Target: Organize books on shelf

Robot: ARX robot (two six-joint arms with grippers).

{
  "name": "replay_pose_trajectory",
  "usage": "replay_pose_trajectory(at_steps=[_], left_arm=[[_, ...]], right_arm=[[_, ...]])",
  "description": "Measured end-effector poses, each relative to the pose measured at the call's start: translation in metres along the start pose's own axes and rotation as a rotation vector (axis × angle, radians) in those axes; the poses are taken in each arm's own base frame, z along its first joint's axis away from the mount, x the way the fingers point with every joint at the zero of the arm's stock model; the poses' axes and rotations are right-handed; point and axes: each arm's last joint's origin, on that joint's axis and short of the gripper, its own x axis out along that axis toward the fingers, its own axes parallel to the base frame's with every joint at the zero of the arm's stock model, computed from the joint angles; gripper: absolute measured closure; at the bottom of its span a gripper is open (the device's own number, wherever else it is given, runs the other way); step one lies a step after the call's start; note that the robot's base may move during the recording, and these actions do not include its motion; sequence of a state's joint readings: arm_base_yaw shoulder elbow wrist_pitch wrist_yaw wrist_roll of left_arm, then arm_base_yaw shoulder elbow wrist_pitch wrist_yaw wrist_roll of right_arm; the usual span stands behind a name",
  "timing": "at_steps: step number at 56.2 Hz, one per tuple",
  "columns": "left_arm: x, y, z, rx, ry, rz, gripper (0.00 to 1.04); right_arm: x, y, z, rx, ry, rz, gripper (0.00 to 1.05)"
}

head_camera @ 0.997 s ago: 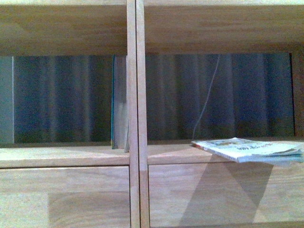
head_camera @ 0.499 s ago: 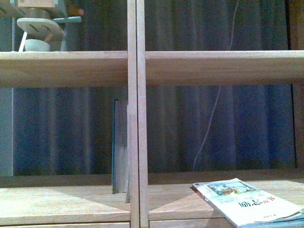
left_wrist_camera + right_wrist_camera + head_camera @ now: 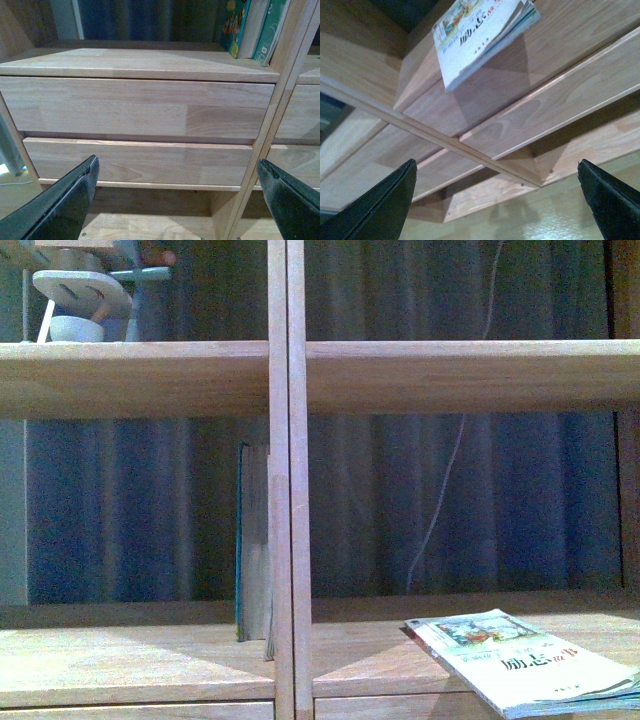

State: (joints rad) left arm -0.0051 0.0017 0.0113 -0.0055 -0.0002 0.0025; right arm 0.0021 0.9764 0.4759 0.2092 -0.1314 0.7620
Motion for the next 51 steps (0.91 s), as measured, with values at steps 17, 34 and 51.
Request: replay_pose_trajectory(at_steps=[17, 34, 51], left_arm=[[0.0, 0.0, 0.0, 0.0, 0.0, 0.0, 0.07], [0.0, 0.0, 0.0, 0.0, 0.0, 0.0, 0.07], [0.0, 0.0, 0.0, 0.0, 0.0, 0.0, 0.07]], right_arm=[[0.065, 0.037, 0.001, 0.132, 0.056, 0.003, 0.07], [0.101, 0.059, -0.005, 0.232, 0.085, 0.02, 0.07], [0.132, 0.055, -0.016, 0.26, 0.089, -0.024, 0.07]])
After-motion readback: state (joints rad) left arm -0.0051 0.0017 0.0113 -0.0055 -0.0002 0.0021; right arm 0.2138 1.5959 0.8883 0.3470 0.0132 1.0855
